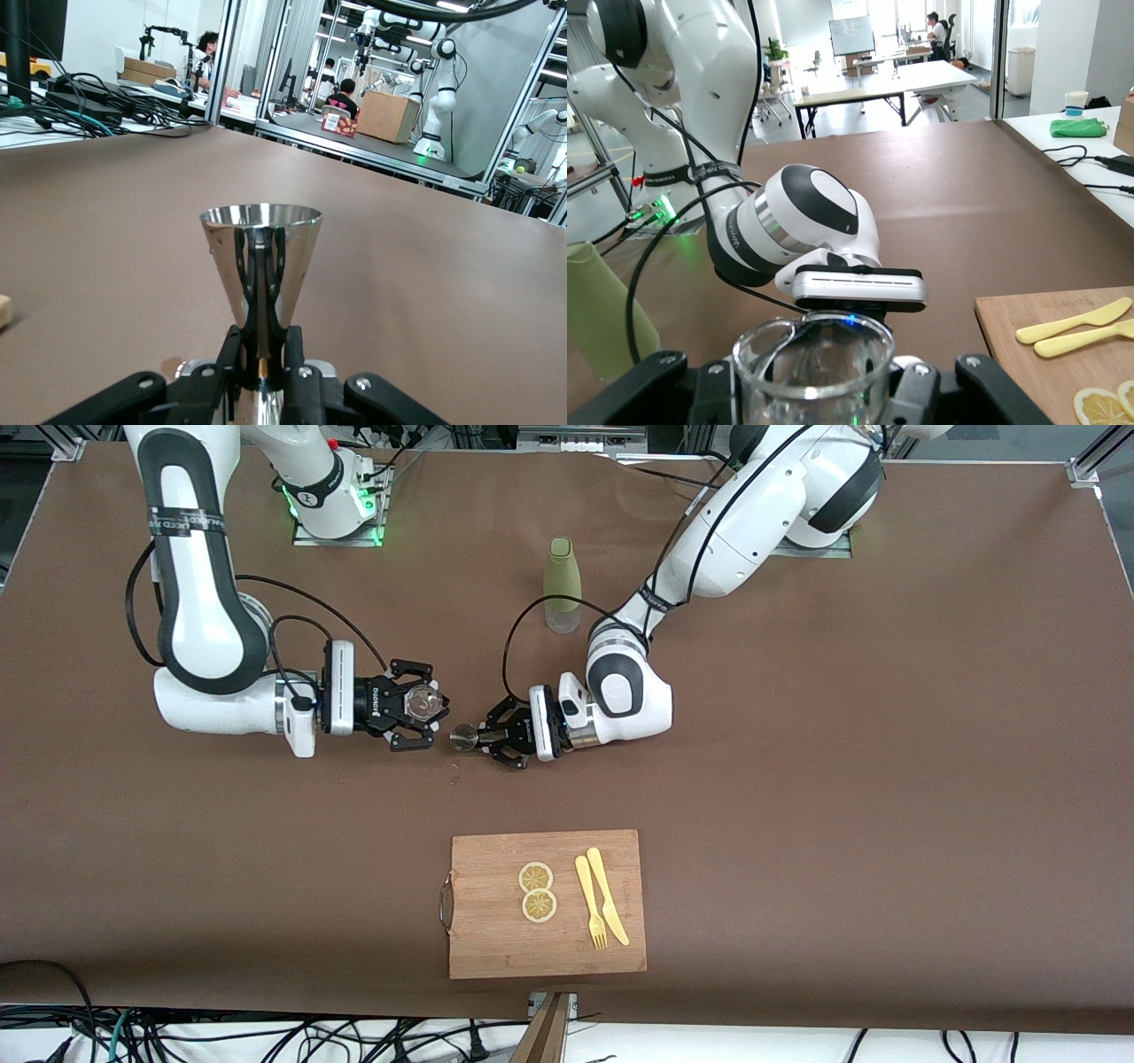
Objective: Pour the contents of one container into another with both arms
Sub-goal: 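Move the beaker back with the right gripper while the left gripper withdraws the jigger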
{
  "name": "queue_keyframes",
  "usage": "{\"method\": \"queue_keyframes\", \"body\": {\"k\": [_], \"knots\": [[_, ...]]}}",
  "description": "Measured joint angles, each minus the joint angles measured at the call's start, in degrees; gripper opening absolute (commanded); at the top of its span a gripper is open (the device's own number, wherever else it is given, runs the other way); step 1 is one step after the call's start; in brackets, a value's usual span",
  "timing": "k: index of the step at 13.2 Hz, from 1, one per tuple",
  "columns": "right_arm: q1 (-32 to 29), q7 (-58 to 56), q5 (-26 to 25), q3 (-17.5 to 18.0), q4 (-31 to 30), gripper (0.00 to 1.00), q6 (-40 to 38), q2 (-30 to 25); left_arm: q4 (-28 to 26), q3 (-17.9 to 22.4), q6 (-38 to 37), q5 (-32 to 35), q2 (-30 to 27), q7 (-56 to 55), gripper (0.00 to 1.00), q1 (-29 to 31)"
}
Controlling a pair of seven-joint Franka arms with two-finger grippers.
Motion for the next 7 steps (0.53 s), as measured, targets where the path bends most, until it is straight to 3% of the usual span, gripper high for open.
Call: {"method": "queue_keyframes", "body": {"k": [7], "knots": [[-10.6,-1.5,-0.1,0.0,1.2,0.09,-13.8,3.2,-4.1,0.0,0.0,1.7,-3.3,0.0,0.0,2.8]]}}
